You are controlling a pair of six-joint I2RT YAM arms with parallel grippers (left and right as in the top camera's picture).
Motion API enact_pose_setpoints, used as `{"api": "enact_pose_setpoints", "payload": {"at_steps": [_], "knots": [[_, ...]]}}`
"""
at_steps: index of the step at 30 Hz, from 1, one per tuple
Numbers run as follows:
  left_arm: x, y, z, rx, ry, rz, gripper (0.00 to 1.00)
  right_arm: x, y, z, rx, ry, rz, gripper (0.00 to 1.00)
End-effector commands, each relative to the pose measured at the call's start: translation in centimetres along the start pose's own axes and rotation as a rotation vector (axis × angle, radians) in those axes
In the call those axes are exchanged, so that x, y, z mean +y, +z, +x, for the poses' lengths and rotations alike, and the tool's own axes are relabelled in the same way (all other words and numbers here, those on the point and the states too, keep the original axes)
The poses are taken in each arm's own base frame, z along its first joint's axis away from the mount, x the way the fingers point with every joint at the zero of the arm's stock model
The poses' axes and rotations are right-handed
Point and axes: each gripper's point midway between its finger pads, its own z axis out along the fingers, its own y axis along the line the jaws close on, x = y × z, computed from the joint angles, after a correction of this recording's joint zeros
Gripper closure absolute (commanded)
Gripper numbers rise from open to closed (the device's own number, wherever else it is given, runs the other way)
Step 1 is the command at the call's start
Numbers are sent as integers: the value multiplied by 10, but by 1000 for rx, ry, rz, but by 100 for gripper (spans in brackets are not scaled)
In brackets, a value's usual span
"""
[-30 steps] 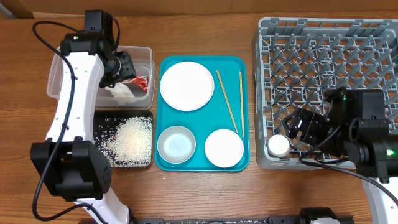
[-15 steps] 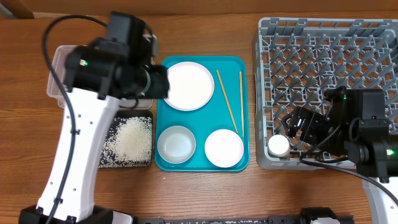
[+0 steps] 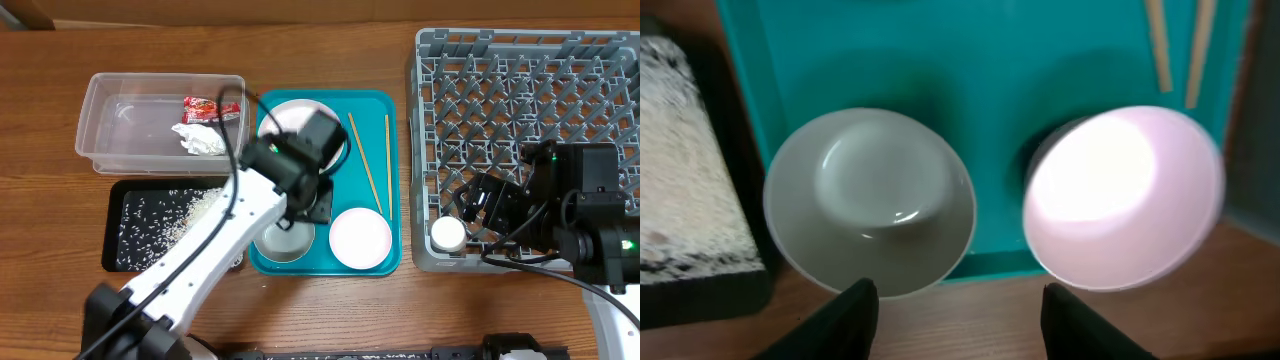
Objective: Sort waste into correct bins and load items into the dishwasher
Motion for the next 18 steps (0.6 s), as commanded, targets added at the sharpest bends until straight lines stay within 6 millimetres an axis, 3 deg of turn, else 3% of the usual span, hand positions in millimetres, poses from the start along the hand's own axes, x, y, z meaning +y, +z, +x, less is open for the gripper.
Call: {"api": "enact_pose_setpoints", "payload": {"at_steps": [1, 4, 7, 18], "knots": [[14, 40, 14, 26, -119, -39, 49, 3, -7, -7, -32, -12, -2, 0], [6, 65, 17, 20, -91, 23, 54, 3, -7, -7, -33, -12, -2, 0], [-2, 77, 24, 31, -44, 75, 57, 3, -7, -7, -33, -13, -2, 0], [4, 78, 21, 6, -25, 30, 56, 3, -7, -7, -33, -13, -2, 0]]}}
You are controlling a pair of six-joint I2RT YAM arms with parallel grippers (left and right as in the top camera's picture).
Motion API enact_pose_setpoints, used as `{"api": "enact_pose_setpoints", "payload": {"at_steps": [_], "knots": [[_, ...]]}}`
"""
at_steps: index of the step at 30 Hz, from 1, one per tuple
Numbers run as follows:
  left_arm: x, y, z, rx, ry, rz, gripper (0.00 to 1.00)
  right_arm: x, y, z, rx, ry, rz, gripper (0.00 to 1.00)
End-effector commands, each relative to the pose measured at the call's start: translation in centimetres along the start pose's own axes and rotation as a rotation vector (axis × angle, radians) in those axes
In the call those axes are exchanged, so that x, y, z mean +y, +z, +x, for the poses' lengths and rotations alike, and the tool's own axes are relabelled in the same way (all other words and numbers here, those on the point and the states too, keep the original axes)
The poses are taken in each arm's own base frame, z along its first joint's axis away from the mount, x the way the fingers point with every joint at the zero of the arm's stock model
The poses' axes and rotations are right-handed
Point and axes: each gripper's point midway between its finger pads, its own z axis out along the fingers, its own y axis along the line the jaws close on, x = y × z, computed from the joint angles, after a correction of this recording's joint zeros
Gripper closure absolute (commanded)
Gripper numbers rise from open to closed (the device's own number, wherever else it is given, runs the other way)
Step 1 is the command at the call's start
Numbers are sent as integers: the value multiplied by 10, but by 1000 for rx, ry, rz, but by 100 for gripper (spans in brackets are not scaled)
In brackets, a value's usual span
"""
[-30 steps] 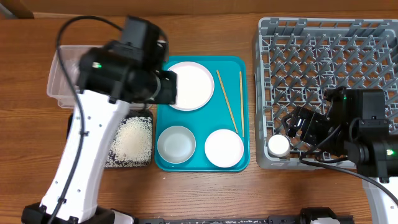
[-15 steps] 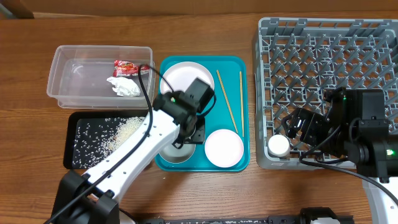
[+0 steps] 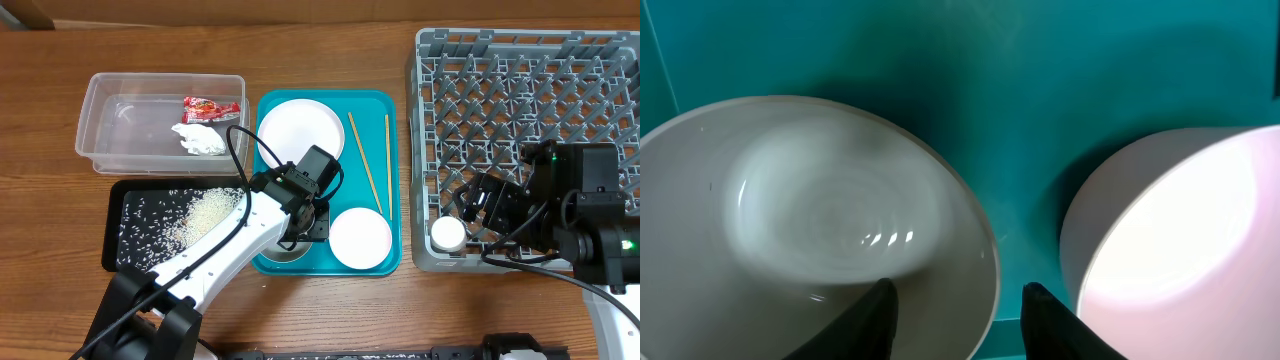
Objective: Sort waste into correct bins and load items into the dishwasher
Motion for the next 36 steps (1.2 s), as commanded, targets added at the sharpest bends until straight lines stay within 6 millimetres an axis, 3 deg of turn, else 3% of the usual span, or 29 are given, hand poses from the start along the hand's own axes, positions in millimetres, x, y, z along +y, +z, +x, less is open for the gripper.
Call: {"api": "enact_pose_setpoints", "payload": {"at_steps": [1, 5, 11, 14, 18, 20, 21, 22, 23, 24, 29, 36], "knots": [[0, 1, 3, 3, 26, -4, 56, 3, -7, -6, -32, -12, -2, 0], [-1, -9, 3, 15, 37, -8, 56, 3, -7, -7, -33, -13, -2, 0], [-9, -49, -14, -39, 90, 0, 55, 3, -7, -7, -32, -12, -2, 0], [-4, -82, -25, -108, 92, -32, 55, 3, -7, -7, -32, -12, -2, 0], [4, -147, -37, -261, 81, -38, 51, 3, -7, -7, -32, -12, -2, 0], [6, -173, -35, -317, 76, -11, 43, 3, -7, -7, -32, -12, -2, 0], [8, -186, -32, -343, 74, 7, 32, 3, -7, -7, -32, -12, -2, 0], [9, -196, -29, -365, 72, 21, 11, 3, -7, -7, -32, -12, -2, 0], [11, -204, -27, -389, 70, 37, 0, 3, -7, -7, -32, -12, -2, 0], [12, -213, -24, -412, 67, 55, 0, 3, -7, -7, -32, -12, -2, 0], [13, -233, -13, -459, 68, 117, 0, 3, -7, -7, -32, -12, -2, 0], [21, -234, -14, -470, 60, 79, 0, 3, -7, -7, -32, -12, -2, 0]]}}
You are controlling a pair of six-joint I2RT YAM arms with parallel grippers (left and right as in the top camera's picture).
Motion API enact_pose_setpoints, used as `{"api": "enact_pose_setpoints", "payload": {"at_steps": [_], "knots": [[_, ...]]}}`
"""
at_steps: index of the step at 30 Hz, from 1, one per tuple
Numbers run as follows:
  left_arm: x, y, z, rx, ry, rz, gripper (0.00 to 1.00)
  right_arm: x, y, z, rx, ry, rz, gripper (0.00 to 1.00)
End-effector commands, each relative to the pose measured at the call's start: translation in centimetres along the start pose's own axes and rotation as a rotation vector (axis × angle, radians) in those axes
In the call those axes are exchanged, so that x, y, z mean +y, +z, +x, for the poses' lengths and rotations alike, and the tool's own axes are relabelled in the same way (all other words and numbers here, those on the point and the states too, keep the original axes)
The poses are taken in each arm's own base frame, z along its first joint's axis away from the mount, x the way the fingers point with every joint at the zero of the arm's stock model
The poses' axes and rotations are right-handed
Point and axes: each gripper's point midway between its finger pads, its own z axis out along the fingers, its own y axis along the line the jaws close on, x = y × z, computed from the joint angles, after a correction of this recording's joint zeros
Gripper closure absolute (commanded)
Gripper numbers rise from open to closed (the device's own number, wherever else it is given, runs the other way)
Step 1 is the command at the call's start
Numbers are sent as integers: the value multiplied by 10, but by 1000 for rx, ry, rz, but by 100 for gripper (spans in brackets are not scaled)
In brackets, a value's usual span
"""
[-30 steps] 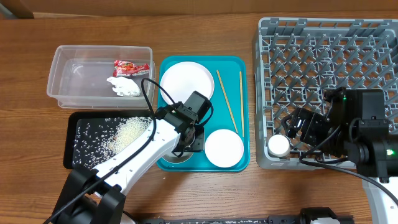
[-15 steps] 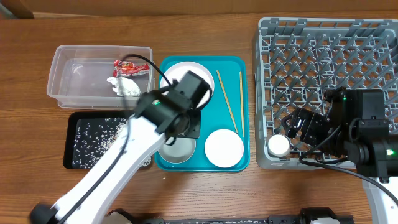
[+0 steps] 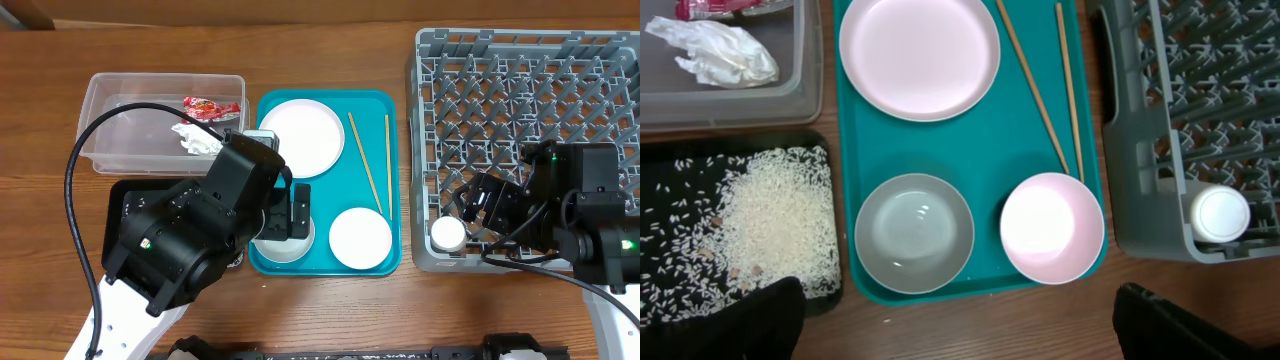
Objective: Sort waste into correct bins and load items into the dishwasher
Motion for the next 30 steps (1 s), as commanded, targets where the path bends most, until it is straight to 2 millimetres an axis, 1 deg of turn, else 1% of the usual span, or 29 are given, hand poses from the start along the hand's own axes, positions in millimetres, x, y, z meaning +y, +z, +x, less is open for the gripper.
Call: {"api": "enact_pose_setpoints", "payload": {"at_steps": [1, 3, 5, 8, 10, 12, 15, 16, 18, 21, 23, 26, 30], "knots": [[4, -2, -7, -34, 8, -31, 0, 3, -7, -6, -32, -12, -2, 0], [10, -4, -15, -80, 2, -65, 0, 3, -7, -6, -32, -12, -2, 0], [17, -9, -31, -187, -17, -98, 0, 3, -7, -6, -32, -12, -2, 0], [25, -17, -52, -352, 10, -69, 0, 3, -7, -6, -32, -12, -2, 0], [29, -18, -56, -421, 45, -19, 0, 3, -7, -6, -32, -12, -2, 0], [34, -17, -55, -497, 93, 53, 0, 3, -7, -6, -32, -12, -2, 0], [41, -19, -48, -608, 169, 137, 0, 3, -7, -6, -32, -12, -2, 0], [46, -20, -40, -674, 211, 159, 0, 3, -7, -6, -32, -12, -2, 0], [53, -19, -29, -733, 232, 154, 0, 3, -7, -6, -32, -12, -2, 0], [64, -15, -13, -804, 226, 134, 0, 3, -7, -6, -32, -12, -2, 0], [68, -11, -2, -847, 227, 129, 0, 3, -7, -6, -32, -12, -2, 0], [72, -8, 8, -921, 233, 128, 0, 3, -7, -6, -32, -12, -2, 0], [80, 6, 25, -998, 236, 119, 0, 3, -7, -6, -32, -12, -2, 0]]}}
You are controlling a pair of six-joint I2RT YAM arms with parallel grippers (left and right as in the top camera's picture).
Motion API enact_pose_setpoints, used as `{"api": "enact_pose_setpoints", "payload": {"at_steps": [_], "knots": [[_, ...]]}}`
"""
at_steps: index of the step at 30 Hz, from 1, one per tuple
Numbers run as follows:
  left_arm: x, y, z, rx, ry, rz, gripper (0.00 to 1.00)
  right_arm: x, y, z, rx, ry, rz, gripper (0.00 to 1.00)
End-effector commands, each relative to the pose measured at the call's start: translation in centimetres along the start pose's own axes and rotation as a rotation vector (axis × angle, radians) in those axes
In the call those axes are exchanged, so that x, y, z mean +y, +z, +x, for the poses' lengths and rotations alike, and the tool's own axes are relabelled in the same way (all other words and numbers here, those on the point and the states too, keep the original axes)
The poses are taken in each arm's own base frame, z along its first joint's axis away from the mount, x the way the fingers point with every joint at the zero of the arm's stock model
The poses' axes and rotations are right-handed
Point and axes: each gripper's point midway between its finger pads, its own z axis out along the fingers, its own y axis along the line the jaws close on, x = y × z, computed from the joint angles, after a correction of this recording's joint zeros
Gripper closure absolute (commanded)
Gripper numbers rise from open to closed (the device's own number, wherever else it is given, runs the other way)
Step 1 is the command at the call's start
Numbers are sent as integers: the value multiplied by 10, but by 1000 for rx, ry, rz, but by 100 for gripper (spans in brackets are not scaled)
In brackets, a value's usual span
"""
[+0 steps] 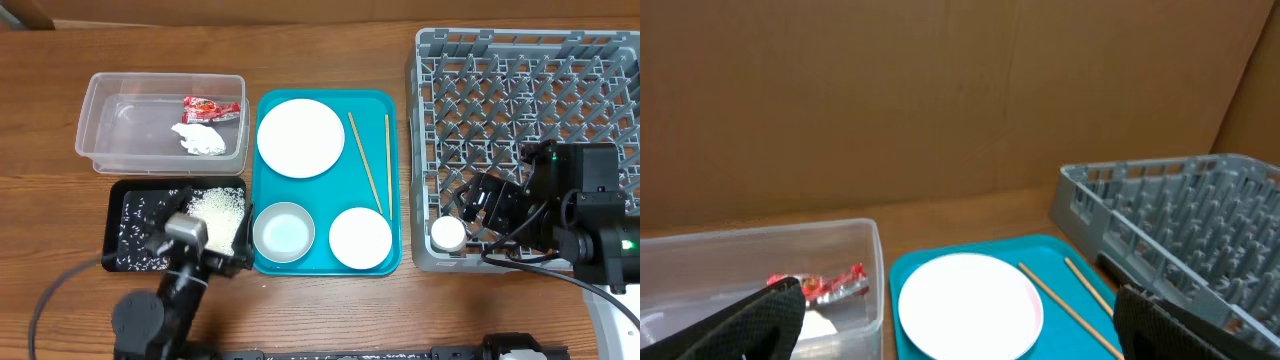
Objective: Sort waste into correct bins and load items into the dishwasher
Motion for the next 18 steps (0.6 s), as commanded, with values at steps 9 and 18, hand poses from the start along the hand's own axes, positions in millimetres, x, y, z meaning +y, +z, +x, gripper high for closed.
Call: {"api": "enact_pose_setpoints", "payload": {"at_steps": [9, 18], "knots": [[8, 8, 91, 9, 15, 5, 0, 3, -7, -7, -32, -13, -2, 0], [10, 10, 107, 49, 2, 1, 0, 3, -7, -7, -32, -13, -2, 0]]}}
